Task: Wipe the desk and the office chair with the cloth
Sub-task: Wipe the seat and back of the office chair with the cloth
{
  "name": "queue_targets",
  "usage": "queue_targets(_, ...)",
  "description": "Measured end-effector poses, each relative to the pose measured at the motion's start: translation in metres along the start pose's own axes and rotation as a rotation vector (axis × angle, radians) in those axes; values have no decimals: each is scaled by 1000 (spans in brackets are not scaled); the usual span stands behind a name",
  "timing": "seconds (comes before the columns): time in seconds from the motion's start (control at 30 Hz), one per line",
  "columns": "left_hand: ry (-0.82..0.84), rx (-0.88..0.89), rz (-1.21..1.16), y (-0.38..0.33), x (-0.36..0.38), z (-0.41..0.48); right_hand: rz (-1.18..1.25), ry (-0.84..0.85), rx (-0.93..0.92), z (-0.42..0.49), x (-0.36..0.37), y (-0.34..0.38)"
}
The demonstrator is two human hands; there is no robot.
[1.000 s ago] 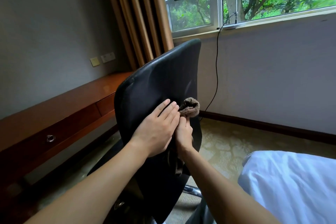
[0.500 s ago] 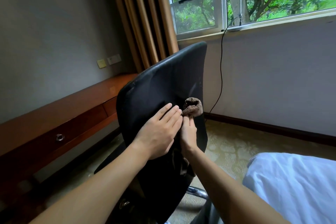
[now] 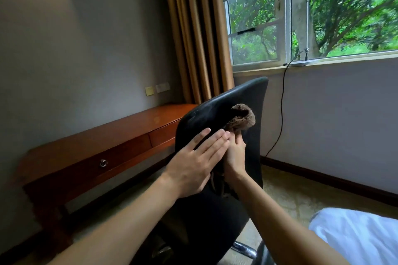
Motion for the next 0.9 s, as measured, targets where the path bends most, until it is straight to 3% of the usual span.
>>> queue_targets(0.37,-130,-164,-79,20,-43,-38,-50,-15,-314,-42,8,64)
queue_targets(0.57,-185,-428,-217,43,-49,-61,-323,-42,-588,-63,16,92)
queue_targets(0.9,-158,-514,-286,48,-47,-54,-572,-100,-637,-69,23,102)
Point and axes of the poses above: each hand's wrist, its own z-axis towards the middle knuckle, its own x-axis out of the palm, y = z × x, the point moved 2 cm from there along z, towards the middle knuckle, and after that the axes turned 13 degrees about -z, right-handed, at the moved point
